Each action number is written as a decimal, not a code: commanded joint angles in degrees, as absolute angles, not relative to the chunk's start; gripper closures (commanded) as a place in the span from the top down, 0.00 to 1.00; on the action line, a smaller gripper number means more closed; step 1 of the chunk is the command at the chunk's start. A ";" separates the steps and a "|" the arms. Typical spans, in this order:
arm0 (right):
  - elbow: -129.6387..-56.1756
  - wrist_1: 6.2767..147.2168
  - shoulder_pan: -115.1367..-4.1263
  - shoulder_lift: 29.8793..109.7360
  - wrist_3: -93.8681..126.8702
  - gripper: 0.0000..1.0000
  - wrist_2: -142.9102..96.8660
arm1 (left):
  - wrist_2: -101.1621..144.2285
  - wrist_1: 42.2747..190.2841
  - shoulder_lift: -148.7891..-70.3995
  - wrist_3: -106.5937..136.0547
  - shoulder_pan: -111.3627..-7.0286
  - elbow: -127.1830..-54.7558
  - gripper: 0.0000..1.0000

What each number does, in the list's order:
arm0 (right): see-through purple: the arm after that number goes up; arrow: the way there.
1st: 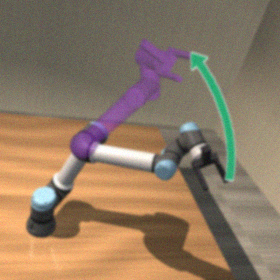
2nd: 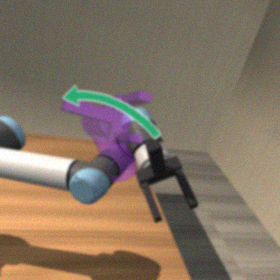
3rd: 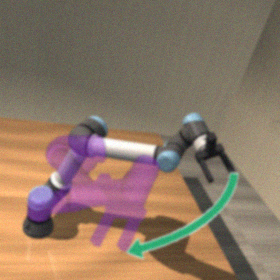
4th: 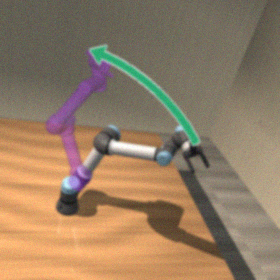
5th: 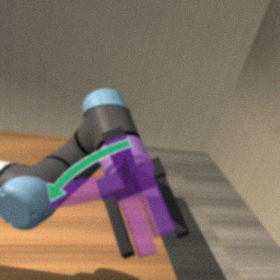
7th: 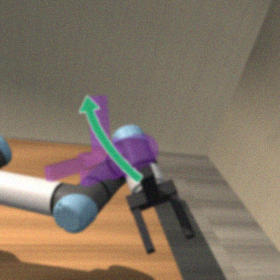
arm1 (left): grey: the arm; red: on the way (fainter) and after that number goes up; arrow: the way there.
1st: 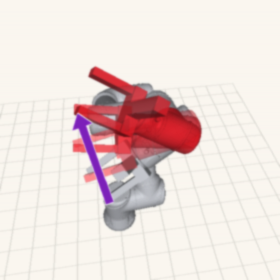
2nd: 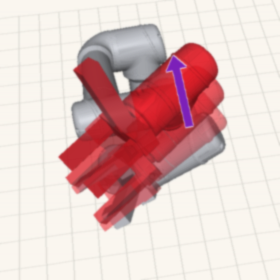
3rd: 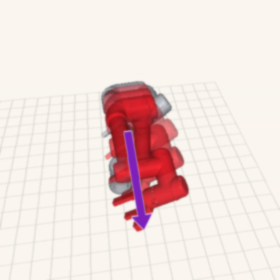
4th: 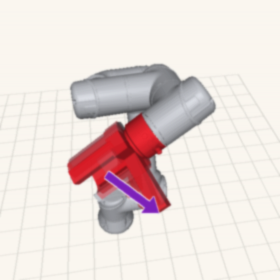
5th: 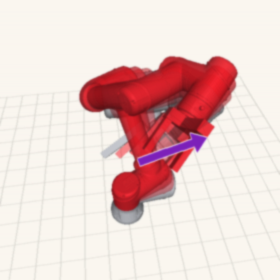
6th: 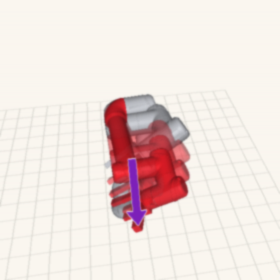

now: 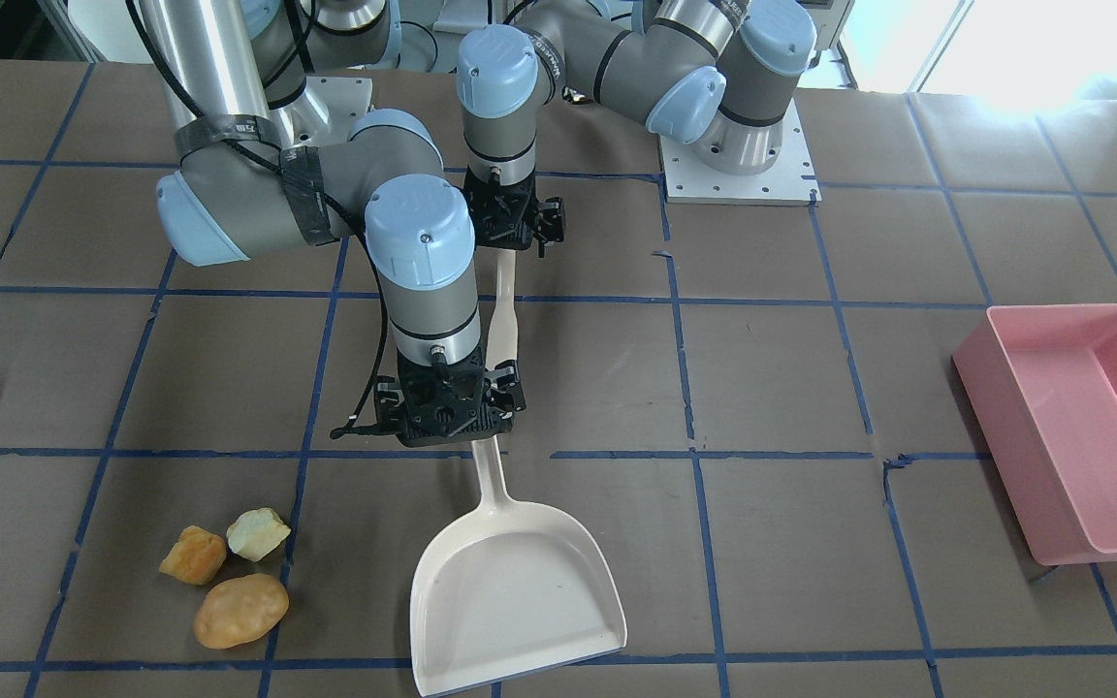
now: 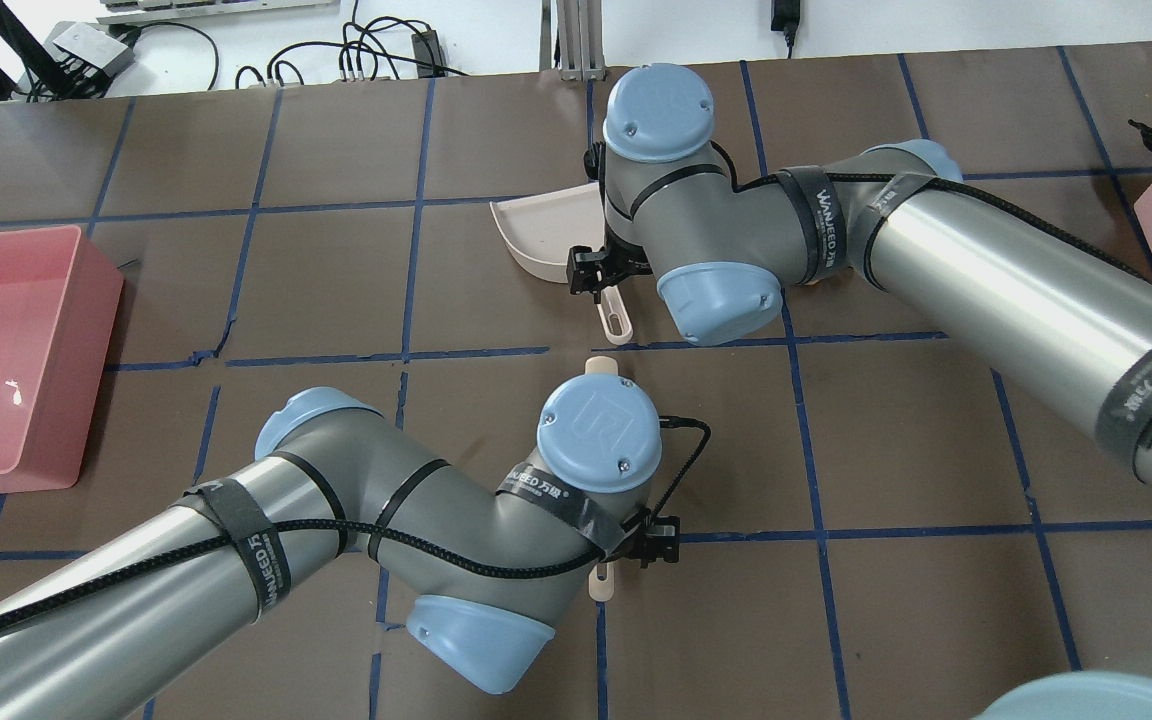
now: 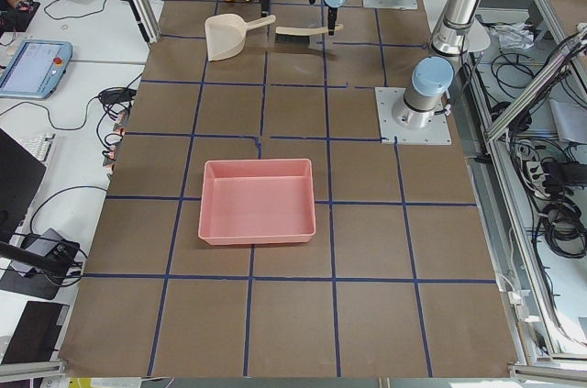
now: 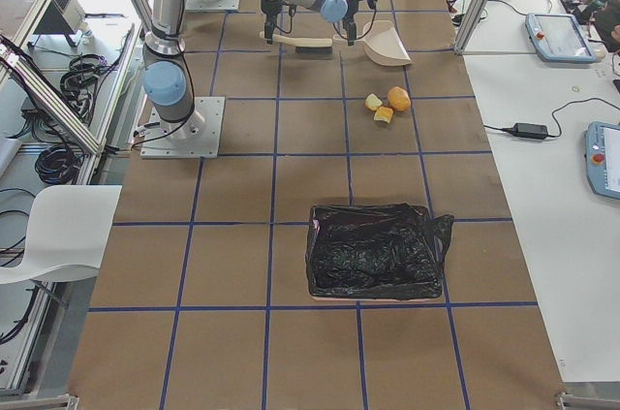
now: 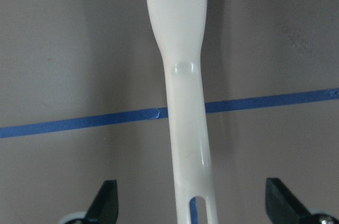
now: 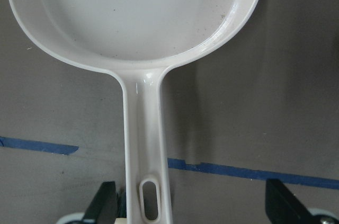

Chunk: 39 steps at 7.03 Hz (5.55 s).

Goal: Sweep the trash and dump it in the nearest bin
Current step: 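Close the left gripper on the brush handle while the right gripper grasps the dustpan handle, then lift the brush with the left gripper and move it toward the pink bin, then carry the dustpan with the right gripper past the food chunks, farther side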

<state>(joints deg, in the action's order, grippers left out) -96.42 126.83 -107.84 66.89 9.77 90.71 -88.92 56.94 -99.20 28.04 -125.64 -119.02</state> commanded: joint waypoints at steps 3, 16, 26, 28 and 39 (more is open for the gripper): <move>-96.50 126.83 -107.84 66.88 9.67 1.00 90.70 | -88.86 56.87 -99.49 27.60 -125.68 -119.18 0.48; -96.50 126.83 -107.23 66.80 6.94 1.00 90.62 | -89.56 71.24 -86.52 24.87 -121.39 -118.57 0.00; -100.02 135.09 -110.57 64.60 4.22 0.98 88.86 | -88.24 99.49 -88.15 3.61 -92.37 -86.23 0.00; -100.11 135.09 -110.48 64.60 5.01 0.83 88.77 | -87.98 99.49 -88.24 3.34 -92.46 -86.13 0.00; -100.20 134.12 -109.69 65.04 4.13 0.10 88.94 | -86.92 99.49 -88.07 3.34 -92.46 -86.48 0.00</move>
